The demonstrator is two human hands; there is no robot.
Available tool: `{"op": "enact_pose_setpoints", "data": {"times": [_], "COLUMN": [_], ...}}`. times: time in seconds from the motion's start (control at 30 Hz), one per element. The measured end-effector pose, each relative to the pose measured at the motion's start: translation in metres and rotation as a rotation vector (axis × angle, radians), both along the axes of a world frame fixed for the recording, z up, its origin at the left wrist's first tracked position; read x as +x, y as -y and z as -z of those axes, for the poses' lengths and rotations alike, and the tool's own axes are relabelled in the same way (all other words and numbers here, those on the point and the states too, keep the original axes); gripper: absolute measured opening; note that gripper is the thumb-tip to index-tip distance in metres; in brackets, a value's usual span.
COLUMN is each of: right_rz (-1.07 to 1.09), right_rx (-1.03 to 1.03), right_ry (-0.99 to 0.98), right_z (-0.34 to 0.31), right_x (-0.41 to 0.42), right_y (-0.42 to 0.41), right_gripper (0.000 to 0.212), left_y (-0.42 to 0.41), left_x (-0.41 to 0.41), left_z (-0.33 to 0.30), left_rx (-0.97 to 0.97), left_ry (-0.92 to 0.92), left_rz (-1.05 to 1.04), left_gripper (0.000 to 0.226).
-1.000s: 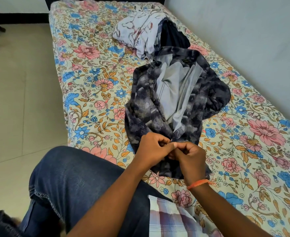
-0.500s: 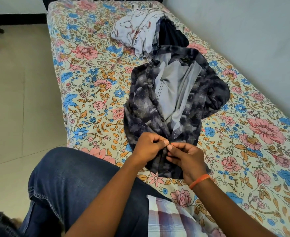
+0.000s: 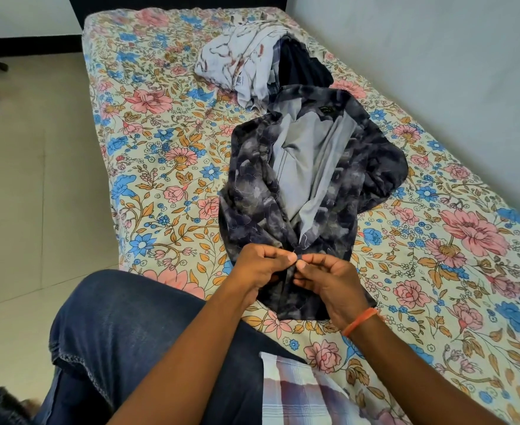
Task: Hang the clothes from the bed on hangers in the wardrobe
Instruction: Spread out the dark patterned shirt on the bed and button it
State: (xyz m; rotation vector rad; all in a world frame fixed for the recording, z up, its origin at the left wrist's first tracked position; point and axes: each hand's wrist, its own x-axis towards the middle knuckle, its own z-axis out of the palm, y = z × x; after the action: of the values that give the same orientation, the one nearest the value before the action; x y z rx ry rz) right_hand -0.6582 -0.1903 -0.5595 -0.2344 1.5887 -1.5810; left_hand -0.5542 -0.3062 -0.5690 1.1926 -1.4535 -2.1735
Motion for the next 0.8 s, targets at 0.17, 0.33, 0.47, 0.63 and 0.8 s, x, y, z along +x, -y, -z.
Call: {"op": "enact_pose_setpoints", "data": {"times": [0.17,0.33,0.47,0.63,0.8], "right_rz": [-0.003,-0.018,-0.015,0.028,0.017], "right_rx": [0.013,0.048,0.090,0.084,0.032], "right_ry": [-0.006,-0.048,-0.073,-0.159,-0.096], "right_z": [0.002,0.003,0.002,0.002,0.003], "right_x": [0.000,0.000,0.002,0.005,0.002], "right_y": [0.001,0.005,0.009,0.011,0.006], "right_gripper": [0.018,0.012,0.014,0.006,0.005], "left_y": [-0.002,-0.002,-0.004,-0.003,0.001], "left_x": [-0.001,-0.004,-0.007,-0.005,-0.001], "left_z": [0.002,0.003,0.004,0.002,0.004], "left_rx": [-0.031,-0.066,-0.183,-0.170,-0.078], "left_ry": [0.019,0.056,0.123,0.108,0.049], "left_rz": [-0.017,-0.031,0.026,0.095,0.096], "left_gripper": [0.010,0.012,0.014,0.012,0.012]}}
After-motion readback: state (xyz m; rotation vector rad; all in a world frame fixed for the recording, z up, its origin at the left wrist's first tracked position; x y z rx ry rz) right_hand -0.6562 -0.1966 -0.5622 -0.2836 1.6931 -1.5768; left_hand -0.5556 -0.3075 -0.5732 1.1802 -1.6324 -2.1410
